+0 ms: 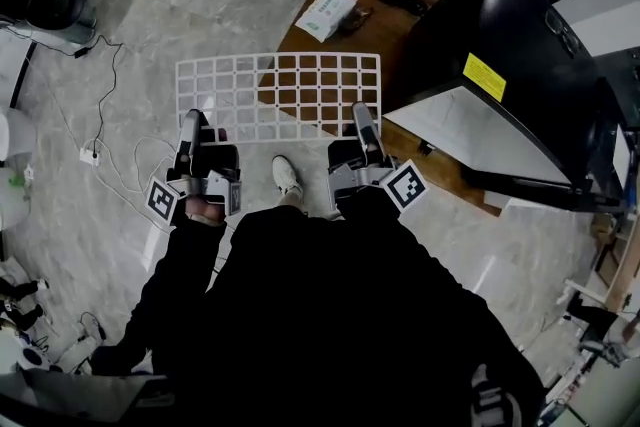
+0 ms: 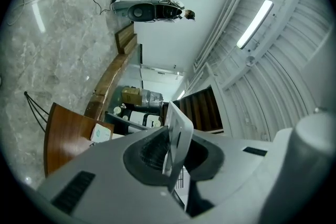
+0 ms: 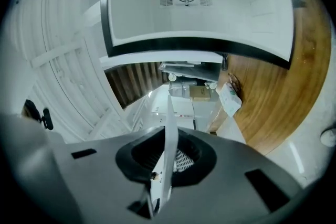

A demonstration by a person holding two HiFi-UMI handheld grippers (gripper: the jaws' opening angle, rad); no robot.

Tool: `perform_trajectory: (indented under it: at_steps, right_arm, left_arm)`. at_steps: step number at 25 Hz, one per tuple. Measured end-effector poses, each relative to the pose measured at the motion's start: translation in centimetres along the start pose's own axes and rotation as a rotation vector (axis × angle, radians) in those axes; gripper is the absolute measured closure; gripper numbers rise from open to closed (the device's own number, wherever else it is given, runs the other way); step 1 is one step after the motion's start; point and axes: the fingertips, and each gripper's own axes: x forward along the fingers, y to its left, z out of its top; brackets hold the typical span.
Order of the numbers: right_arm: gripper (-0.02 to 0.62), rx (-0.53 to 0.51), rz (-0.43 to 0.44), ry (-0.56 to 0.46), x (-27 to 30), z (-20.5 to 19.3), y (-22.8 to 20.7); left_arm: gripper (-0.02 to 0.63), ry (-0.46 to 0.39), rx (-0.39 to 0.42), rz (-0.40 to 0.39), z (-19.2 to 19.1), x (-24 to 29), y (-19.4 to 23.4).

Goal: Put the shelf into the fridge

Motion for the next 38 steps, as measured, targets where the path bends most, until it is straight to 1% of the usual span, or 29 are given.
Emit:
perform_trajectory:
  at_steps: [4,7,10,13,18,23,27,30,33,35,38]
  right_arm:
    - [0.56,0.01,0.011,0.005,-5.3,1.5,0.8]
    - [0.561,0.014,0.008,-0.003,-7.4,2.4,1.6]
    - [0.563,0.013,0.009,-0.016,-10.5,3.8,2.1]
    - [0.563,0.001,-0.001,-0.048,-14.4,6.3,2.2]
    - [0.563,-0.017,-0.01,-0.132,-20.4,11.0,2.6]
    - [0.563,-0.028,-0.027,-0.247,-26.0,16.4,2.5]
    - [0.563,-0.041,-0.06,-0.353,-30.2,20.5,2.1]
    - [0.561,-0.046,-0.082,-0.441,-33.0,23.9,1.6]
    - [0.561,-0.055,-0.096,-0.506,-34.7,28.1,0.8]
    - [0.561,-0.056,-0.106,-0.539,-34.9,29.8,0.5]
    - [0.561,-0.057,-0.125,-0.57,-33.8,31.9,0.3]
  left_arm:
    - [0.569,0.007,0.025,-0.002,-3.9,-3.7,-1.3]
    - [0.571,0.012,0.026,0.005,-5.6,-5.0,-1.7]
    - [0.571,0.022,0.023,0.009,-8.3,-6.8,-1.9]
    - [0.571,0.061,0.017,0.003,-12.0,-7.8,-2.0]
    - [0.571,0.141,-0.003,0.002,-18.8,-8.2,-1.8]
    - [0.571,0.255,-0.009,0.008,-26.2,-7.2,-0.9]
    - [0.571,0.359,-0.02,0.019,-32.0,-5.8,0.1]
    - [0.571,0.444,-0.03,0.036,-36.7,-4.4,1.0]
    - [0.571,0.507,-0.044,0.062,-41.5,-2.9,2.8]
    - [0.571,0.534,-0.05,0.081,-43.3,-1.6,4.0]
    - [0.572,0.559,-0.06,0.105,-44.8,1.0,5.5]
